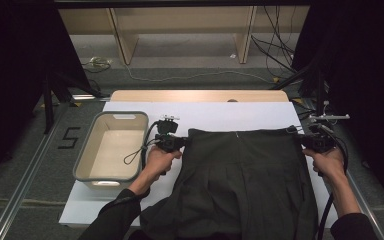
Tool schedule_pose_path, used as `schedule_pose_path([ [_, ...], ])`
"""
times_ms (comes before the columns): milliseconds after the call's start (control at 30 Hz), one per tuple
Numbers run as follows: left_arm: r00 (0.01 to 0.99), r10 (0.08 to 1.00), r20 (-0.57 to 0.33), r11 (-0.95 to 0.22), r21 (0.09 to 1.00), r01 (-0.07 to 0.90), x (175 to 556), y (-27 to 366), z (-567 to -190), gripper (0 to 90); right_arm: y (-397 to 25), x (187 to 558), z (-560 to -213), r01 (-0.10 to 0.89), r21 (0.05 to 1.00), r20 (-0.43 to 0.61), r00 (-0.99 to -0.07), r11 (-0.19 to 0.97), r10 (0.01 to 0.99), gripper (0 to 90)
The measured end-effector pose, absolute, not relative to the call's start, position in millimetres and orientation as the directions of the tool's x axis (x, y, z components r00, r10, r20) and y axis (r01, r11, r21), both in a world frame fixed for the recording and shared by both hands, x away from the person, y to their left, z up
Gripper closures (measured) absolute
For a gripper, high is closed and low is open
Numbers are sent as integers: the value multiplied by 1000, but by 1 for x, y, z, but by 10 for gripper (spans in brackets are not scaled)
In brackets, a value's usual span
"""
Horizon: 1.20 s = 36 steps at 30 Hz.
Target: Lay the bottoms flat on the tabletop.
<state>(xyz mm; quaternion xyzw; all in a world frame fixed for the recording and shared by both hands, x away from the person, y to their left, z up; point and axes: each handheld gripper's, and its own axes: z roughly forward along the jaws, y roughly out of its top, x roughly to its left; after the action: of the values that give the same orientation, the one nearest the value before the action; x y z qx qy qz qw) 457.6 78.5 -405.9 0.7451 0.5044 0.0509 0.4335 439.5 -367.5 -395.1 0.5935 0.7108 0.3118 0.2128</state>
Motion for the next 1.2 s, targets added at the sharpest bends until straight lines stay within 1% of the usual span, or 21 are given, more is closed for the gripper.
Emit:
schedule_pose_path([
  [200, 483, 803, -348, -84, 737, 671, 467, 87, -378, 879, -361, 447, -377, 674, 731, 59, -210, 101, 976, 896],
  [300, 480, 802, -355, -50, 762, 646, 472, 93, -360, 879, -355, 450, -368, 656, 747, 54, -222, 108, 973, 896],
  [400, 475, 805, -356, -30, 775, 631, 476, 97, -346, 878, -351, 451, -364, 643, 759, 68, -227, 97, 972, 895],
  [567, 493, 802, -336, -78, 761, 645, 477, 91, -347, 874, -346, 456, -361, 647, 752, 51, -240, 121, 969, 897],
  [667, 488, 793, -366, -63, 746, 663, 478, 88, -352, 872, -350, 459, -344, 616, 781, 41, -221, 107, 974, 898],
  [733, 487, 792, -369, -61, 745, 664, 479, 87, -353, 872, -354, 461, -329, 601, 794, 42, -206, 92, 978, 898],
  [833, 490, 791, -366, -58, 753, 656, 480, 85, -349, 873, -353, 463, -315, 583, 805, 18, -203, 106, 979, 898],
  [1000, 491, 799, -347, -54, 772, 634, 484, 87, -335, 877, -345, 461, -315, 578, 803, -16, -225, 147, 974, 897],
  [1200, 479, 803, -354, -13, 794, 608, 487, 95, -319, 876, -347, 462, -306, 553, 824, 2, -219, 122, 976, 897],
])
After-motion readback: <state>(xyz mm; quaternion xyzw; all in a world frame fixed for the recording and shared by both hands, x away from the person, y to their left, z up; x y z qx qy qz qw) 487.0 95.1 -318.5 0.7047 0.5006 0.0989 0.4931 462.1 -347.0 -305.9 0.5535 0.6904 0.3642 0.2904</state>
